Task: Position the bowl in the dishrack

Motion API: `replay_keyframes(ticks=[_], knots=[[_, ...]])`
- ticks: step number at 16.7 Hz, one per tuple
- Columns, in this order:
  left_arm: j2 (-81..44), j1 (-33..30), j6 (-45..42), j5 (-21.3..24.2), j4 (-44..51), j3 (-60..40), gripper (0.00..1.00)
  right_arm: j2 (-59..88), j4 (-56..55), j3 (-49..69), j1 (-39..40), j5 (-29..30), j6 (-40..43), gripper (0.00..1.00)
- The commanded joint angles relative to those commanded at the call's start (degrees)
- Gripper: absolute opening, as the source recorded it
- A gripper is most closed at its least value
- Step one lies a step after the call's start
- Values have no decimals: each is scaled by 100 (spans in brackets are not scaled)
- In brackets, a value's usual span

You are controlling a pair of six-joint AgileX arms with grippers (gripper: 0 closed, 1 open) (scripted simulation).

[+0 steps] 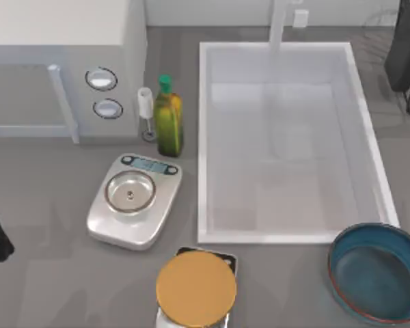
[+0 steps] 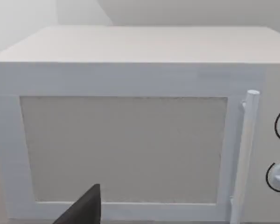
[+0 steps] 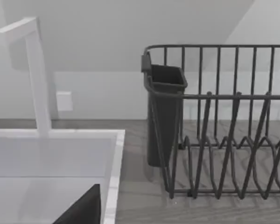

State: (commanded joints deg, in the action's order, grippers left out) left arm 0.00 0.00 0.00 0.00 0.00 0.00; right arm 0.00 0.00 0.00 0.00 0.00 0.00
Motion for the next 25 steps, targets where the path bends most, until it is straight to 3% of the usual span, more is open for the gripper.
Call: replay_keyframes(ticks=[6,18,25], knots=[[0,0,0,0,0,0,100,625,602,598,125,2,-125,100],[0,0,0,0,0,0,100,6383,5440,4590,961,25,-991,100],[0,0,0,0,0,0,100,8049,6864,5933,1233,3,-1276,100]])
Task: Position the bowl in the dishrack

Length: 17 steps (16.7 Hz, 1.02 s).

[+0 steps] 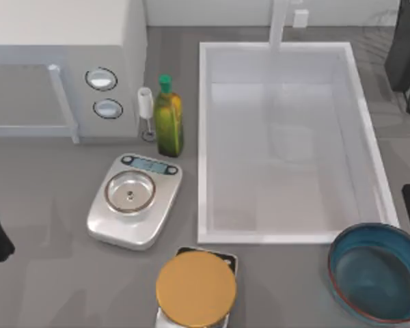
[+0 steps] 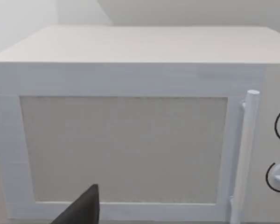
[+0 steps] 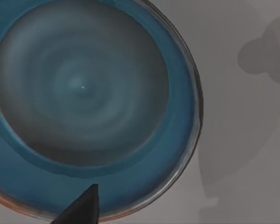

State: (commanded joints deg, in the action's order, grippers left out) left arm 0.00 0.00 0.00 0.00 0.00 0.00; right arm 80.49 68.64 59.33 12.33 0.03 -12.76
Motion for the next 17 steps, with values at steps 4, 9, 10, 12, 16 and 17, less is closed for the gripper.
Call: replay_keyframes(ticks=[4,9,10,12,16,17], knots=[[0,0,0,0,0,0,100,20,21,20,4,-1,-4,100],[0,0,0,0,0,0,100,152,-413,-315,-5,-1,3,100],[0,0,0,0,0,0,100,235,-669,-481,1,-1,-1,100],[0,0,0,0,0,0,100,437,-1339,-874,8,-2,-15,100],[0,0,0,0,0,0,100,782,-2345,-1548,26,-2,-38,100],[0,0,0,0,0,0,100,823,-2448,-1633,29,-2,-41,100]])
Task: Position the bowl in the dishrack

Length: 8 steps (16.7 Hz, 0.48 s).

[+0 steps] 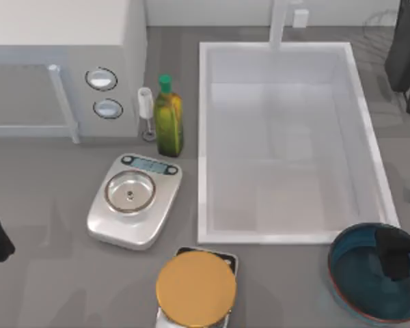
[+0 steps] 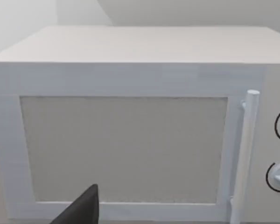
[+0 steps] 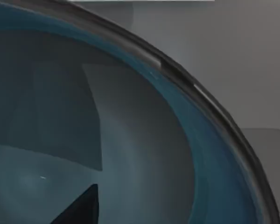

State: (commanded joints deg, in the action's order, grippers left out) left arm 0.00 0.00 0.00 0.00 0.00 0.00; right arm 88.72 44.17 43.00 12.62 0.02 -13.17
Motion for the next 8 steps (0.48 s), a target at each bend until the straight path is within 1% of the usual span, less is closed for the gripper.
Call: replay_keyframes(ticks=[4,8], knots=[[0,0,0,0,0,0,100,17,-41,-37,1,0,-2,100],[0,0,0,0,0,0,100,17,-41,-37,1,0,-2,70]])
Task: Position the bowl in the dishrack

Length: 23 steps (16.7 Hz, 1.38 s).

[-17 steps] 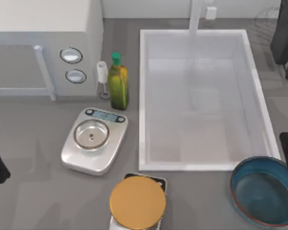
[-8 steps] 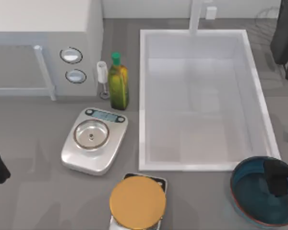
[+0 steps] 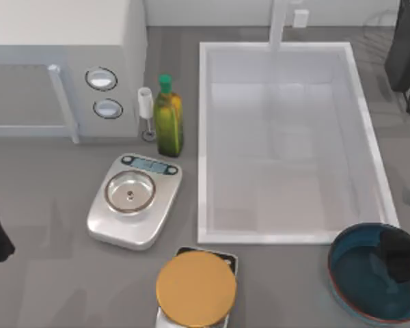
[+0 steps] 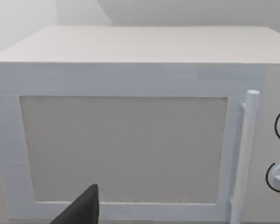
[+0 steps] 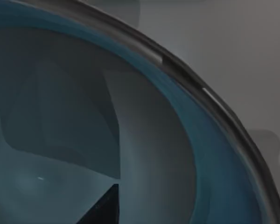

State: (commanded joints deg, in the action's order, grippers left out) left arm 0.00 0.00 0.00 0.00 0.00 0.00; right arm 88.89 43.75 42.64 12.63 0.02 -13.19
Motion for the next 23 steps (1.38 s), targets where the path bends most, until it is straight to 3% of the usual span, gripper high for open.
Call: replay_keyframes(ticks=[9,19,23], knots=[[0,0,0,0,0,0,100,0,0,0,0,0,0,2],[0,0,0,0,0,0,100,-10,16,18,1,4,-1,0],[0,0,0,0,0,0,100,-35,650,641,-3,5,-8,0]])
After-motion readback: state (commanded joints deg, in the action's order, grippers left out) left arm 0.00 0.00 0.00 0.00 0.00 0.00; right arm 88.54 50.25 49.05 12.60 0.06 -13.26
